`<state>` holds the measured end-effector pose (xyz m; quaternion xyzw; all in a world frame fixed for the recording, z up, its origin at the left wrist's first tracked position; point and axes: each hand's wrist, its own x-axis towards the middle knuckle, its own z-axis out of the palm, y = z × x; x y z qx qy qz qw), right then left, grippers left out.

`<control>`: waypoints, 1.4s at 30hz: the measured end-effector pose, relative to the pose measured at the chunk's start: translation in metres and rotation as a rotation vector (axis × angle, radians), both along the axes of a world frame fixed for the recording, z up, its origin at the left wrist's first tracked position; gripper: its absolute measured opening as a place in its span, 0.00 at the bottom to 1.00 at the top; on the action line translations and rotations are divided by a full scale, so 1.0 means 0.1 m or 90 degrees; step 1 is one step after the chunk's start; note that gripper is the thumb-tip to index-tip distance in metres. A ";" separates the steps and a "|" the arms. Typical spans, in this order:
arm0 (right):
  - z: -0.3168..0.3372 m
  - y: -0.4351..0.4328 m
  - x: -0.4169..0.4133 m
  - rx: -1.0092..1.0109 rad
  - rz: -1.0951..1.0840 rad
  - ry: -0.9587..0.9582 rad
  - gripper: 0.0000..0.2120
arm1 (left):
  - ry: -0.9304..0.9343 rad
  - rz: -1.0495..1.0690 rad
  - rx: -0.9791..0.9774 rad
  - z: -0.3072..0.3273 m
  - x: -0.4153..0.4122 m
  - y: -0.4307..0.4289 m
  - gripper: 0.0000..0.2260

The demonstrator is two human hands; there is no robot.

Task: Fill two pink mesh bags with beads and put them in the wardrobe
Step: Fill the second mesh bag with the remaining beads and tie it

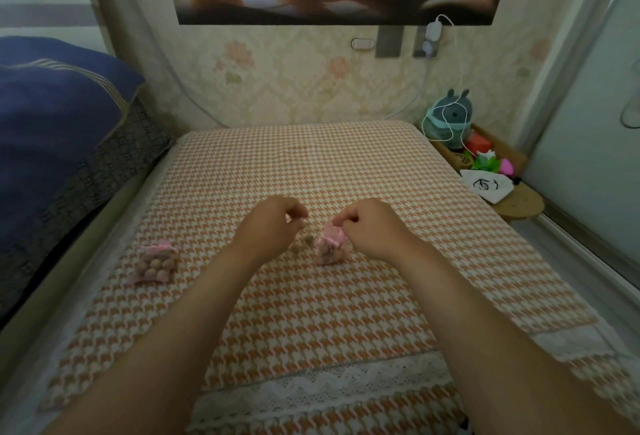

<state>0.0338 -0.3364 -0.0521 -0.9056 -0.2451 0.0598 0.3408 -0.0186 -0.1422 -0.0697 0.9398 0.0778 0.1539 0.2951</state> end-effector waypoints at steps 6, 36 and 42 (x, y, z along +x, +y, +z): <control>-0.01 0.02 0.00 -0.001 0.008 -0.002 0.14 | 0.136 -0.054 0.145 -0.20 -0.06 0.10 0.08; 0.04 0.05 -0.05 -0.027 0.022 0.008 0.12 | -0.029 -0.041 -0.040 0.02 0.02 -0.36 0.05; 0.04 0.09 -0.06 0.022 0.025 0.030 0.14 | 0.058 -0.010 0.026 0.16 -0.02 -0.33 0.20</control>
